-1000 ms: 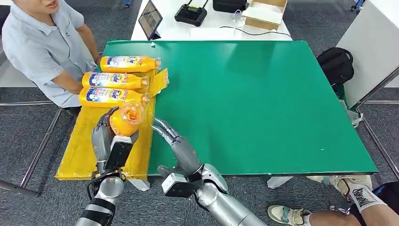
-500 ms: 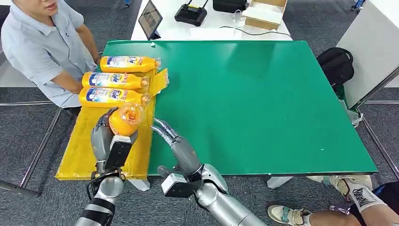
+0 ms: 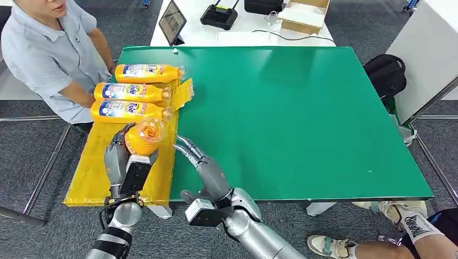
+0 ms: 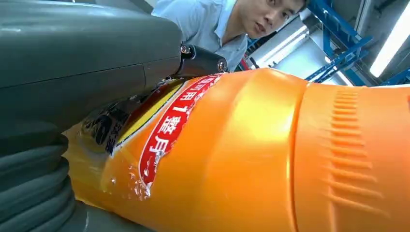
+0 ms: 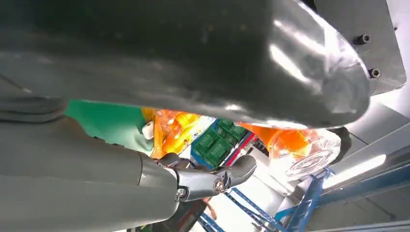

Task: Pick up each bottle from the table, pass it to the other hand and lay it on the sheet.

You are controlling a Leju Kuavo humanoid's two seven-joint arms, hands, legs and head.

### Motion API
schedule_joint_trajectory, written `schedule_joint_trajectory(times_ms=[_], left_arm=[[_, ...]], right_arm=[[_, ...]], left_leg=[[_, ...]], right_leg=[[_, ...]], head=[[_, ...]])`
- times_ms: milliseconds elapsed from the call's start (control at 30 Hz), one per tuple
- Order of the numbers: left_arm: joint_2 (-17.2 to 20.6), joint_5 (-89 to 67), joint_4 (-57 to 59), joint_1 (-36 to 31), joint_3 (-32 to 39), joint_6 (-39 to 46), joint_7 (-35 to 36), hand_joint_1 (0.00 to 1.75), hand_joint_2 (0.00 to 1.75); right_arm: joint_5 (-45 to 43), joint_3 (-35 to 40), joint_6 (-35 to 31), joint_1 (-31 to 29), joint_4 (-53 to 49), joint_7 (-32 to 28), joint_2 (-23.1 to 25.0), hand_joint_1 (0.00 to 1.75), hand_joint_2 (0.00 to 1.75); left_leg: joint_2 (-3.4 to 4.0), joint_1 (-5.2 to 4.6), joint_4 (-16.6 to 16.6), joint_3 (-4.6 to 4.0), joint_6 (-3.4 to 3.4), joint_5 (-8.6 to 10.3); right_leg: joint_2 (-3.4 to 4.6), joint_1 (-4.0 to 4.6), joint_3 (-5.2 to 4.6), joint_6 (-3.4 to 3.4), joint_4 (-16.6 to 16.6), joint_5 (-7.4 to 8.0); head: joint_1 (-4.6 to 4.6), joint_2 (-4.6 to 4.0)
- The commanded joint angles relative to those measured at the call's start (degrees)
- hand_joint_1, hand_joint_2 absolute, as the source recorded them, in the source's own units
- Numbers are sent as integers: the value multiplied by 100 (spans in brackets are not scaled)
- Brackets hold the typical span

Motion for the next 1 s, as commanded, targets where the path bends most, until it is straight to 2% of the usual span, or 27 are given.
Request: schedule_joint_trajectory(times_ms=[33,200,233,267,300,333,400,467,533,633,733,1000], left_arm=[[-9,-15,381,-270,52,-2,-1,175,175],[-9,-15,381,-270,52,-2,-1,175,175],[420,-2135,3231,-1803,-1430,-2882,2470,175,175],[288,-2092,3928,-2096,-1383,-2749,2244,175,175],[231,-2069,4309,-2273,-1348,-2607,2093,175,175],[159,-2055,4659,-2421,-1304,-2435,1965,175,175],[159,-2055,4659,-2421,-1304,-2435,1965,175,175],[149,-2042,4671,-2433,-1285,-2394,1928,175,175],[149,-2057,4633,-2444,-1283,-2426,1946,175,175],[149,-2057,4633,-2444,-1283,-2426,1946,175,175],[149,-2057,4633,-2444,-1283,-2426,1946,175,175],[174,-2150,4602,-2476,-1296,-2436,1983,175,175]], right_arm=[[-24,140,13,-174,158,-193,-111,0,0],[-24,140,13,-174,158,-193,-111,0,0],[-176,110,790,24,125,-193,-152,0,0],[-168,136,765,84,66,-193,-172,0,0],[-136,176,713,169,0,-193,-185,0,0],[-160,193,714,147,6,-193,-199,0,0],[-160,193,714,147,6,-193,-199,0,0],[-163,191,714,111,42,-193,-194,0,0],[-177,186,736,70,67,-193,-196,0,0],[-177,186,736,70,67,-193,-196,0,0],[-177,186,736,70,67,-193,-196,0,0],[-190,209,728,52,61,-193,-217,0,0]], left_leg=[[-1,3,-1,30,7,-10],[-2,1,-2,14,5,-4],[-1,4,0,34,8,-13],[-2,1,-2,24,6,-8],[-59,0,-12,18,3,11],[-67,4,-8,42,4,8],[-69,0,-8,29,8,14],[-34,-4,-11,39,10,-1],[10,-3,-7,59,10,-11],[-8,-8,-6,53,5,0],[8,-9,-5,56,7,-3],[-4,-10,-5,37,6,6]], right_leg=[[-9,7,32,-17,-3,-10],[-7,4,16,-11,-3,-5],[-10,9,37,-19,-3,-13],[-9,5,26,-14,-2,-9],[-63,3,37,-12,-7,-11],[-75,8,29,-20,-12,-18],[-66,2,-15,-4,-13,-20],[-31,-1,56,-3,-11,-13],[2,1,61,-19,-5,-1],[-19,-1,58,-18,-4,-5],[6,-2,59,-18,-1,-2],[-4,-6,48,-8,1,2]], head=[[0,0],[0,0],[0,0],[0,0],[-2,0],[-4,0],[13,0],[7,0],[11,0],[9,0],[7,0],[7,0]])
